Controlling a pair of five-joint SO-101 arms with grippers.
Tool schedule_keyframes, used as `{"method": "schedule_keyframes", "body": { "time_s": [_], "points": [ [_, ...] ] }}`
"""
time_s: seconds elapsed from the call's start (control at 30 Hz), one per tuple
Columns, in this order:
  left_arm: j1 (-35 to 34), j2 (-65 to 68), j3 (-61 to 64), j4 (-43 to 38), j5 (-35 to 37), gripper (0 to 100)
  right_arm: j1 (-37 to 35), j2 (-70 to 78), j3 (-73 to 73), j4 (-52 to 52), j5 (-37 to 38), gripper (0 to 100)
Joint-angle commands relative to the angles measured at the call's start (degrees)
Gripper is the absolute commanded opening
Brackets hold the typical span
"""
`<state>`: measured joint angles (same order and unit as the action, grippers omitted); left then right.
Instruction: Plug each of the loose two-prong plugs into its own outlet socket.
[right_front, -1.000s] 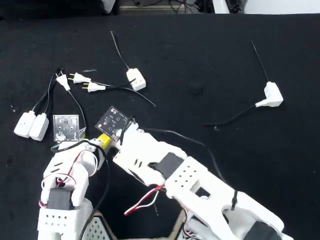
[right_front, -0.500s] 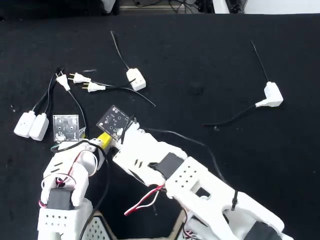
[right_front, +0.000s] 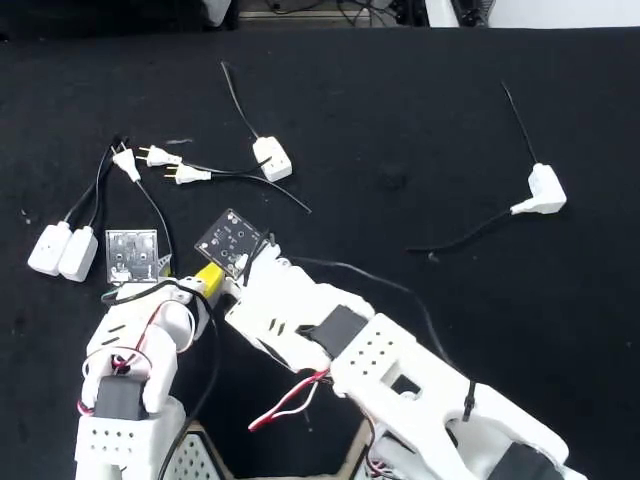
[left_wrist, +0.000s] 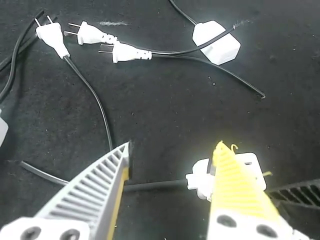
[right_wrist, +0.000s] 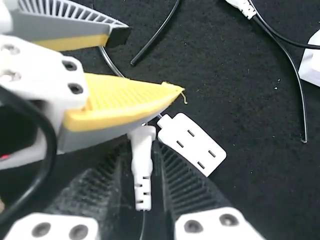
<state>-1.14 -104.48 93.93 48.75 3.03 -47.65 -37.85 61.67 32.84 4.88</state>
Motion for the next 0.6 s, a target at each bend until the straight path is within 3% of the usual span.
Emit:
{"method": "schedule_keyframes", "body": {
  "time_s": [0.0,0.57],
  "points": [
    [0.31,0.44,-0.31,-0.26,-0.62,27,1.23,-3.74,-1.1,-1.23,-0.26,1.0],
    [0.31,0.44,-0.31,-0.18,-0.62,27,2.73,-7.25,-0.31,1.05,1.58,1.0]
  ]
}}
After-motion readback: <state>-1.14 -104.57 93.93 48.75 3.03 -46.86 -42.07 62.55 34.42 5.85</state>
